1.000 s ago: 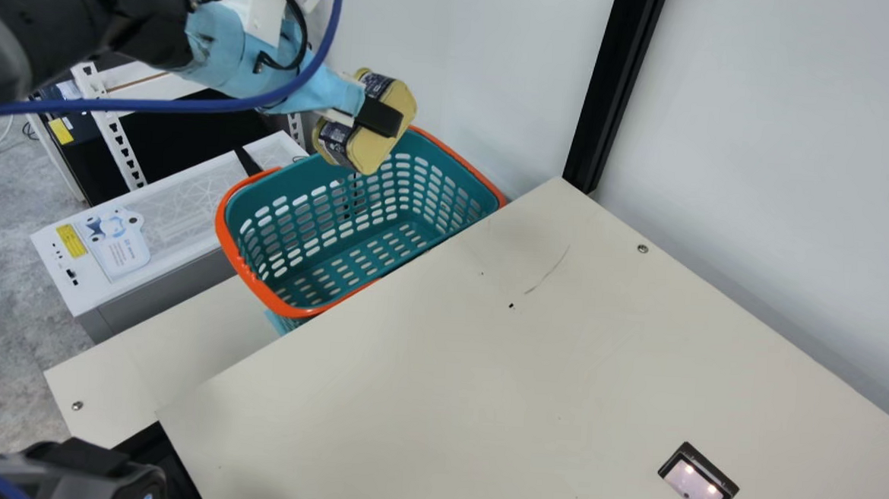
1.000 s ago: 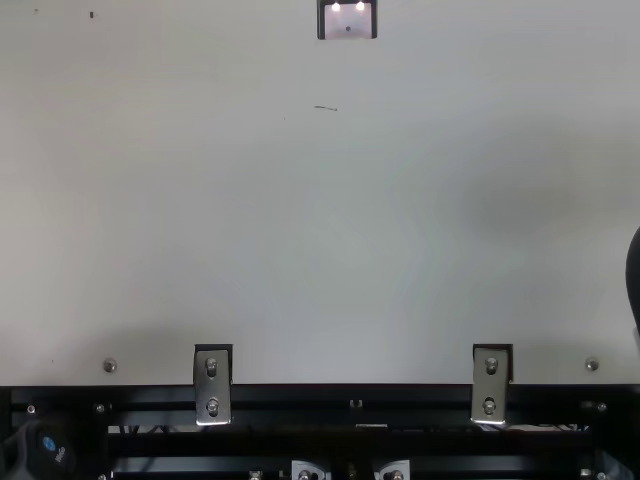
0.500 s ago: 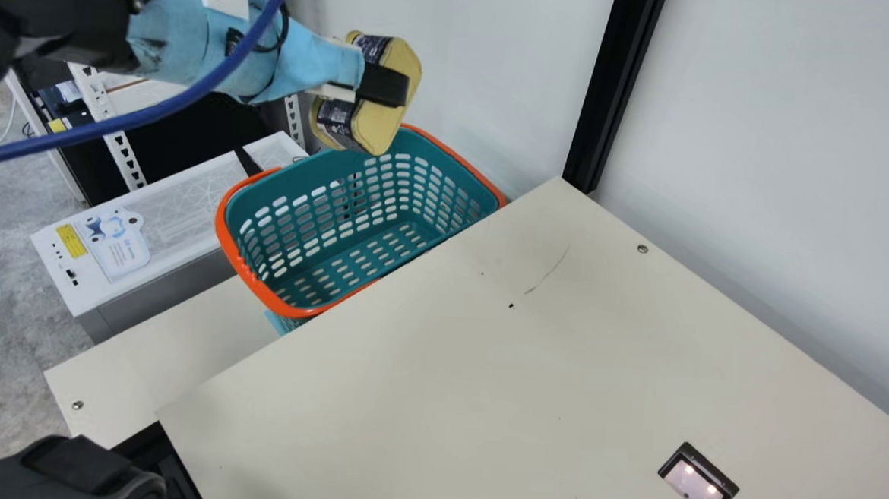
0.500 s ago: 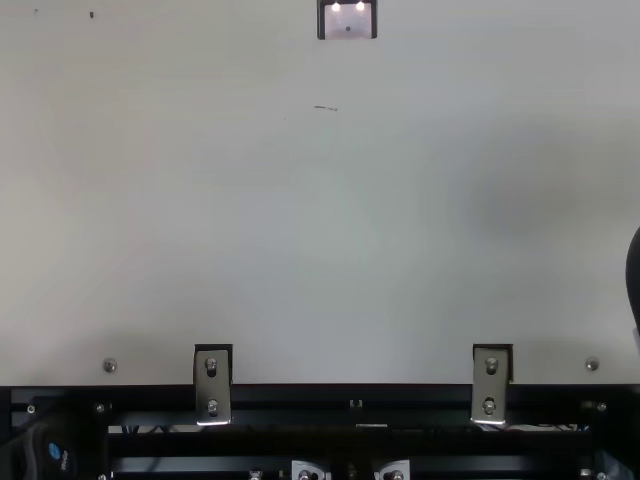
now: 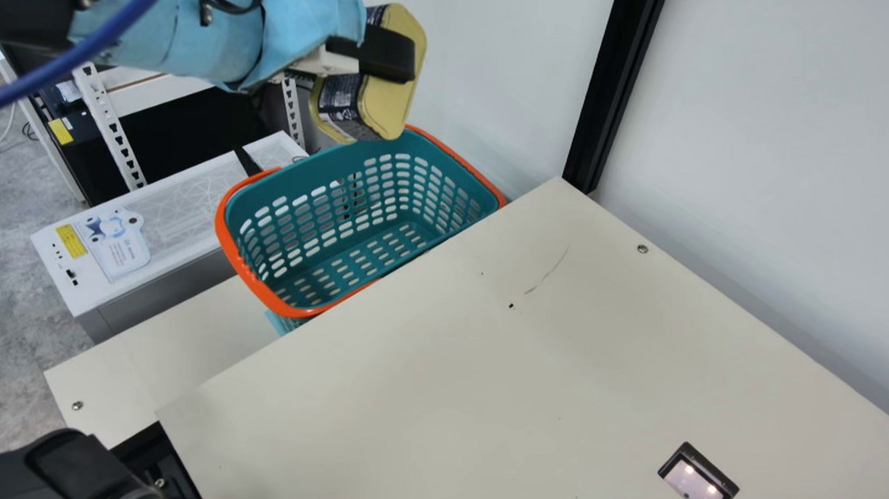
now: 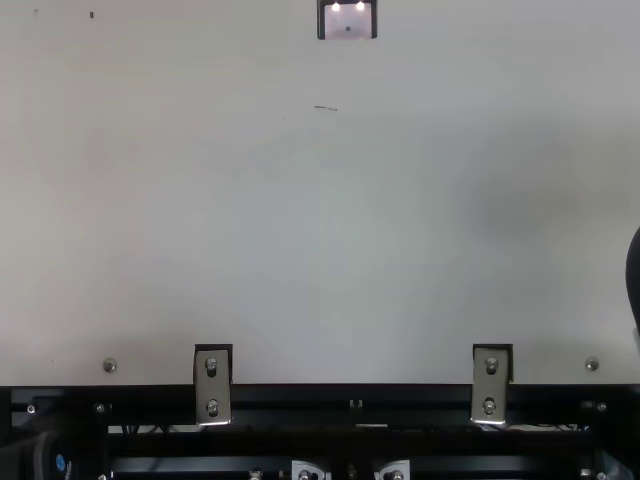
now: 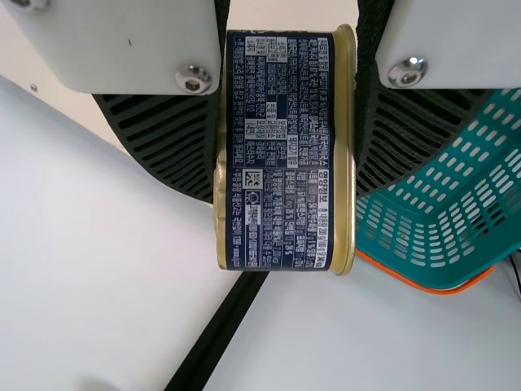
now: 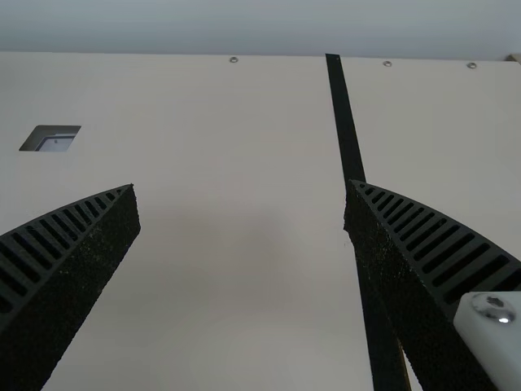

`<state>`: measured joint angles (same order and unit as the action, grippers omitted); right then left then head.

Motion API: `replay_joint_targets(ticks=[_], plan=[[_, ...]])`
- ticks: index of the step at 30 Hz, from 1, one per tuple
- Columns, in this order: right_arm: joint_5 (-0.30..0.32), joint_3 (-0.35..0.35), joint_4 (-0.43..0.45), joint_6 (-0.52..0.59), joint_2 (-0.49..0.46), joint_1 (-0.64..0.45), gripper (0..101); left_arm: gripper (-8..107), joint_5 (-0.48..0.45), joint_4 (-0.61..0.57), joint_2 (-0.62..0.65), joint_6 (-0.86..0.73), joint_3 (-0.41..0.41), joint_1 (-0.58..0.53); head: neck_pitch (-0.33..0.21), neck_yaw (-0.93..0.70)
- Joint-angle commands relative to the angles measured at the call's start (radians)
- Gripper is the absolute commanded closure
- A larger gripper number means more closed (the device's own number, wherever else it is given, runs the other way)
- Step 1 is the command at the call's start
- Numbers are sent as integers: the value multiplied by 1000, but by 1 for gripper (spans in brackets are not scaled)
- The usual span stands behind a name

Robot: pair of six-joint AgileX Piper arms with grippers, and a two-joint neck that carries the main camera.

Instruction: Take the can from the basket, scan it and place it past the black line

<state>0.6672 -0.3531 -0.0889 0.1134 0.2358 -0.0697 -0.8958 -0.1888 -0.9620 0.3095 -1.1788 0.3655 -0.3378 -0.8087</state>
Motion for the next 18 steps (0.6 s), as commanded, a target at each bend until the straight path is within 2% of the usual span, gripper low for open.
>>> replay_joint_targets(ticks=[1,11,18], plan=[[0,0,0,0,0,0,0,89,-13,58,3,118,-15,-39,-59,-31],[0,0,0,0,0,0,0,89,-59,217,21,352,-66,-185,-59,-31],[0,0,0,0,0,0,0,89,-120,288,20,511,-110,-288,-59,-31]])
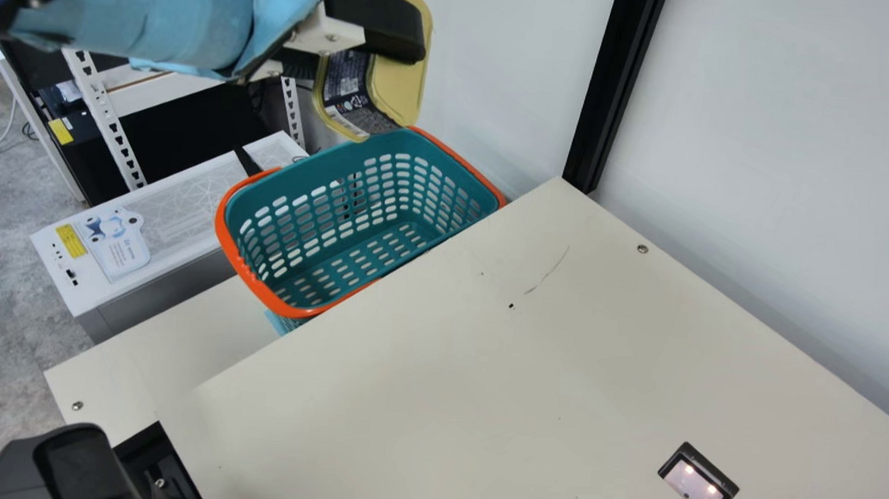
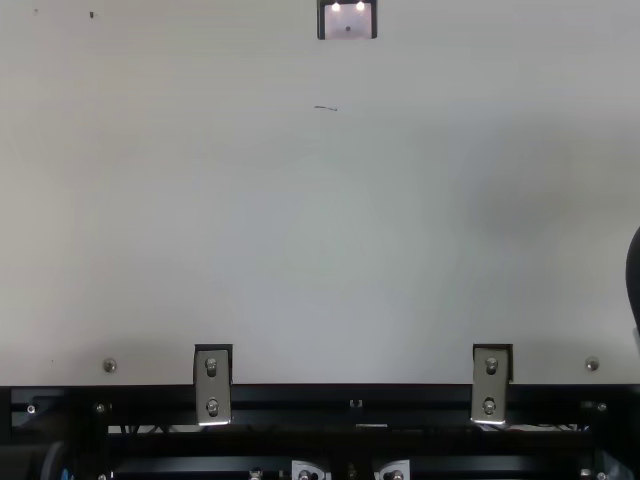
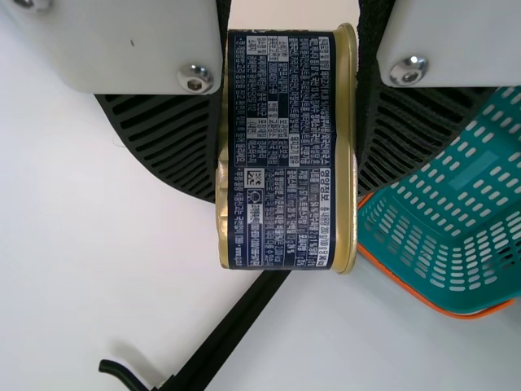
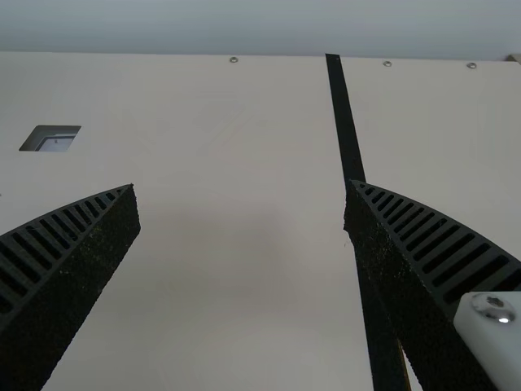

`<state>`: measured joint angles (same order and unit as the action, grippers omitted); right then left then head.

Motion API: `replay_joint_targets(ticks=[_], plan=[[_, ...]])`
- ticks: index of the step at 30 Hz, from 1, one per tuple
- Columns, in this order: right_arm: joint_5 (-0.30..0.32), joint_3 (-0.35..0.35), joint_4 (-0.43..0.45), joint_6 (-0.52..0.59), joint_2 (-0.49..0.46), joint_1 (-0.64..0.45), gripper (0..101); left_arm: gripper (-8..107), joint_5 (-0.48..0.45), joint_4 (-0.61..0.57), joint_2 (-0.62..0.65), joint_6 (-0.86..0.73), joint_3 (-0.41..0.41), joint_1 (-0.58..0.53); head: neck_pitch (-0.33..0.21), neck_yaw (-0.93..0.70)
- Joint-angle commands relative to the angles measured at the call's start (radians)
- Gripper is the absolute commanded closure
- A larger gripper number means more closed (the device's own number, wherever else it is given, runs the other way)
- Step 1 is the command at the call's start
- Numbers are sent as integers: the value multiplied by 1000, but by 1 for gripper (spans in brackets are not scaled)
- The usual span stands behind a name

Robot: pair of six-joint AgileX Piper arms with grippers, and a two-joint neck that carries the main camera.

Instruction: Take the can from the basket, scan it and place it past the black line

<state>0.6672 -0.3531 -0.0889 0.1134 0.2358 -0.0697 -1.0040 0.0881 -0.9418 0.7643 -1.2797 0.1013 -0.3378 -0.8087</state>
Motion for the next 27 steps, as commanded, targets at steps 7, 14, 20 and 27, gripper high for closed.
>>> replay_joint_targets(ticks=[7,14,20,27], plan=[[0,0,0,0,0,0,0,89,-76,85,-19,200,-65,-151,-59,-31],[0,0,0,0,0,0,0,89,-133,159,-55,332,-132,-297,-59,-31],[0,0,0,0,0,0,0,89,-177,199,-93,438,-189,-418,-59,-31],[0,0,0,0,0,0,0,89,-216,240,-129,547,-242,-544,-59,-31]])
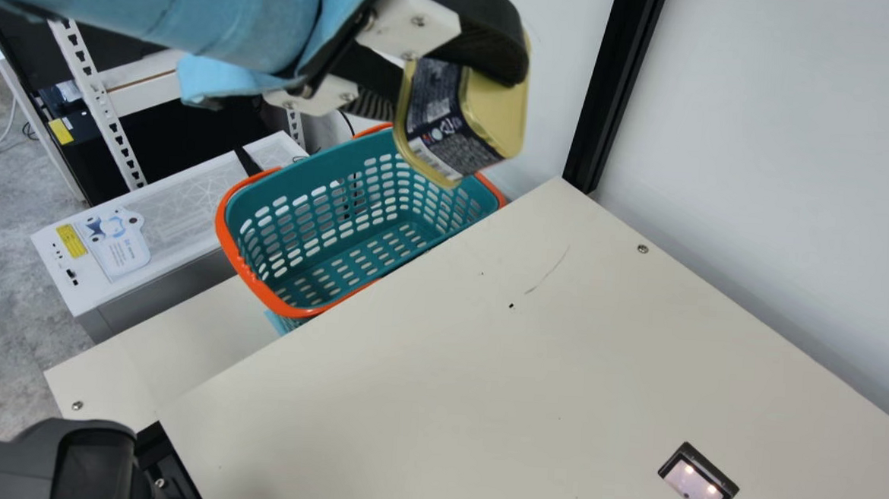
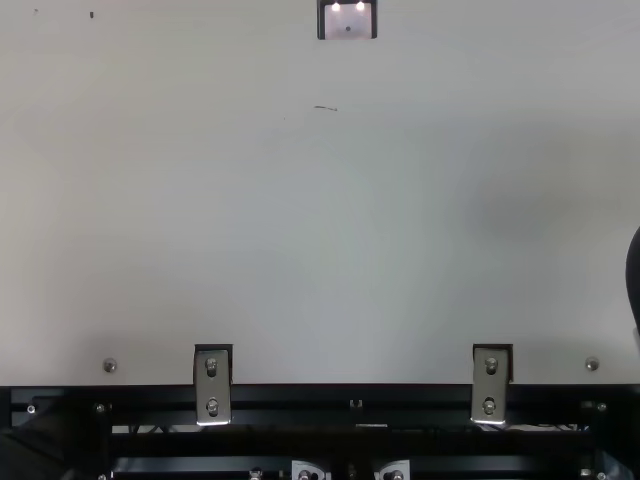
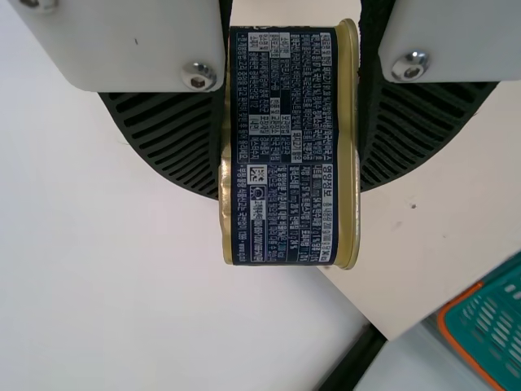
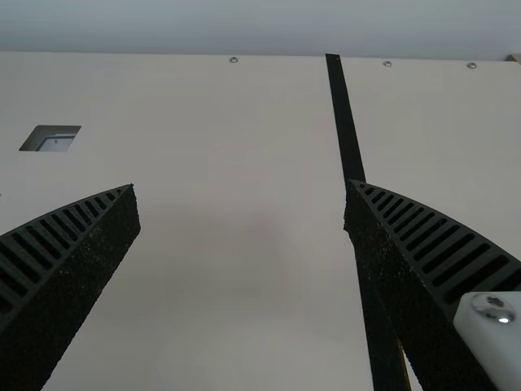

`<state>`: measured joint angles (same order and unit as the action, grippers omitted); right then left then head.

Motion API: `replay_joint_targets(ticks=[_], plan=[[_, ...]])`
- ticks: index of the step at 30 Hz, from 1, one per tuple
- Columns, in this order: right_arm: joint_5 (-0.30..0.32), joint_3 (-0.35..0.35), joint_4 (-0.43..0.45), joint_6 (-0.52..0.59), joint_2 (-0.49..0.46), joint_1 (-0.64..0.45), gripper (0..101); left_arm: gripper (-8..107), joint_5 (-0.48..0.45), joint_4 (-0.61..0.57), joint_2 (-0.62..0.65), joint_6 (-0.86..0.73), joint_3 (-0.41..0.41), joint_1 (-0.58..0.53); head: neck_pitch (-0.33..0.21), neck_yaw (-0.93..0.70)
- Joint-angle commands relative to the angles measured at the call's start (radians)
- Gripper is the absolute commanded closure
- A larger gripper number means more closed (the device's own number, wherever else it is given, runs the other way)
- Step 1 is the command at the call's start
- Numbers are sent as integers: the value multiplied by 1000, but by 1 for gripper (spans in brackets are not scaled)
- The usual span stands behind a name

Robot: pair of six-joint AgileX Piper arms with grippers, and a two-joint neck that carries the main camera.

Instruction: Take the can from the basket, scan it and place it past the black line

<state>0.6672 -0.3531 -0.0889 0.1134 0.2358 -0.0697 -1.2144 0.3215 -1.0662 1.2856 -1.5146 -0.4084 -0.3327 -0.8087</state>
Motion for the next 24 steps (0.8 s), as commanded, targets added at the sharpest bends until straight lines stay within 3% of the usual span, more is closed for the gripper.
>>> replay_joint_targets(ticks=[1,9,24], plan=[[0,0,0,0,0,0,0,89,-6,10,-8,37,-8,-46,-64,-31],[0,0,0,0,0,0,0,89,-6,22,-16,101,6,-106,-64,-31],[0,0,0,0,0,0,0,89,-6,-69,-1,112,13,-89,-64,-31]])
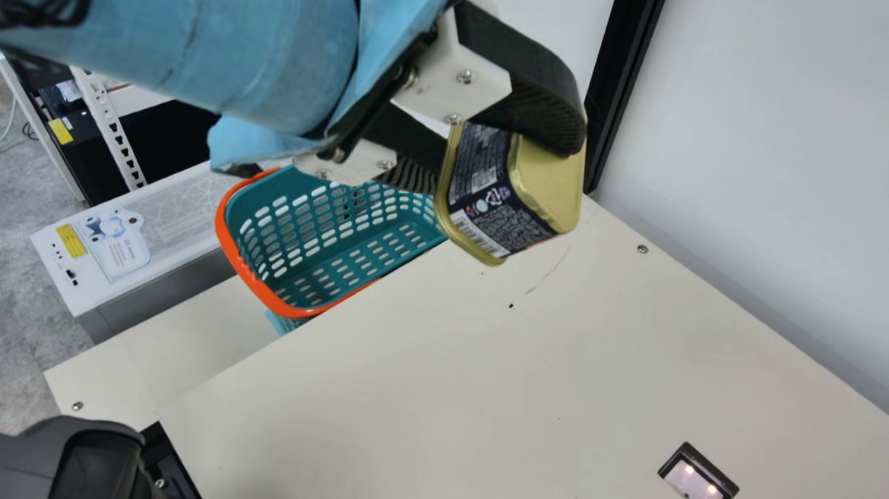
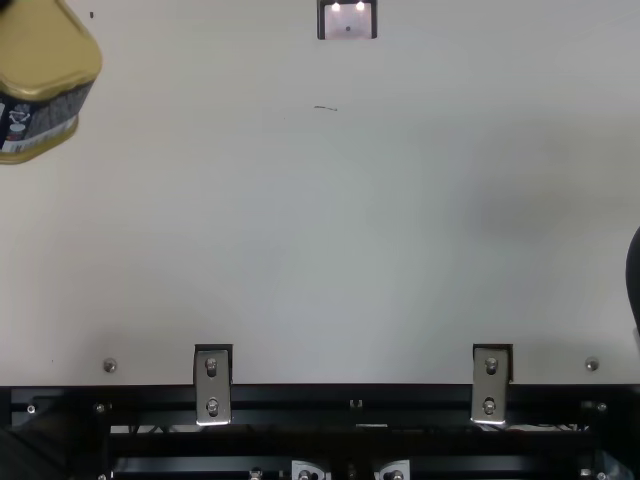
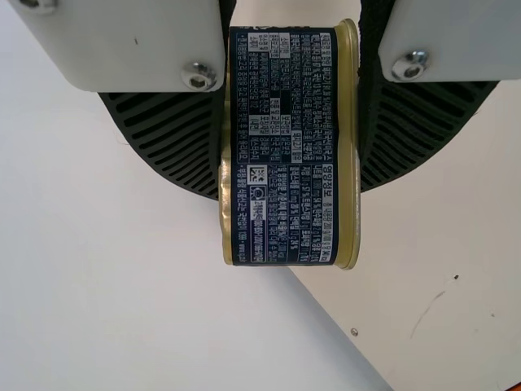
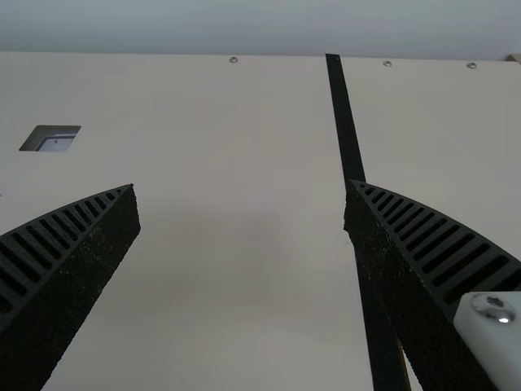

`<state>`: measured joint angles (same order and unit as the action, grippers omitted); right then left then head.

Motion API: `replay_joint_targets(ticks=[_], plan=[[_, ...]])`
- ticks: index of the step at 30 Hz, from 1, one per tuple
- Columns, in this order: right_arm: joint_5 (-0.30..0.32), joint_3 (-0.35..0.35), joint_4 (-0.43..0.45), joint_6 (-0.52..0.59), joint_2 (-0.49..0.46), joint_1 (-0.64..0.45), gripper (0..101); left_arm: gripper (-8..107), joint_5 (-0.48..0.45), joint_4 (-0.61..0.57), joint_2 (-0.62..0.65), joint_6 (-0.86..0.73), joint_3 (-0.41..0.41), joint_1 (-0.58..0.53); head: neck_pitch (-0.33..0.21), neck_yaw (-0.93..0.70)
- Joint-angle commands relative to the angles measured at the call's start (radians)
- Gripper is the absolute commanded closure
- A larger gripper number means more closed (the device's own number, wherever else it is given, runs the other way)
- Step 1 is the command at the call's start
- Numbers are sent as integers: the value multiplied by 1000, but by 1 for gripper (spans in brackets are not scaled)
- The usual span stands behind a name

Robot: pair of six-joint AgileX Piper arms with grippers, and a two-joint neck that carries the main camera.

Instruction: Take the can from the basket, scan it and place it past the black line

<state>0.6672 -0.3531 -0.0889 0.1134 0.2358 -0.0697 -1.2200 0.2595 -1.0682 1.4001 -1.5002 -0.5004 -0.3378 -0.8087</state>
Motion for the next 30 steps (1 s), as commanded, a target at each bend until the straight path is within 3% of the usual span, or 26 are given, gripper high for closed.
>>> replay_joint_targets(ticks=[1,12,30], plan=[[0,0,0,0,0,0,0,89,0,-11,2,-3,-1,4,-59,-31],[0,0,0,0,0,0,0,89,0,-33,7,-9,3,14,-62,0],[0,0,0,0,0,0,0,89,0,-48,28,-25,20,36,-85,259]])
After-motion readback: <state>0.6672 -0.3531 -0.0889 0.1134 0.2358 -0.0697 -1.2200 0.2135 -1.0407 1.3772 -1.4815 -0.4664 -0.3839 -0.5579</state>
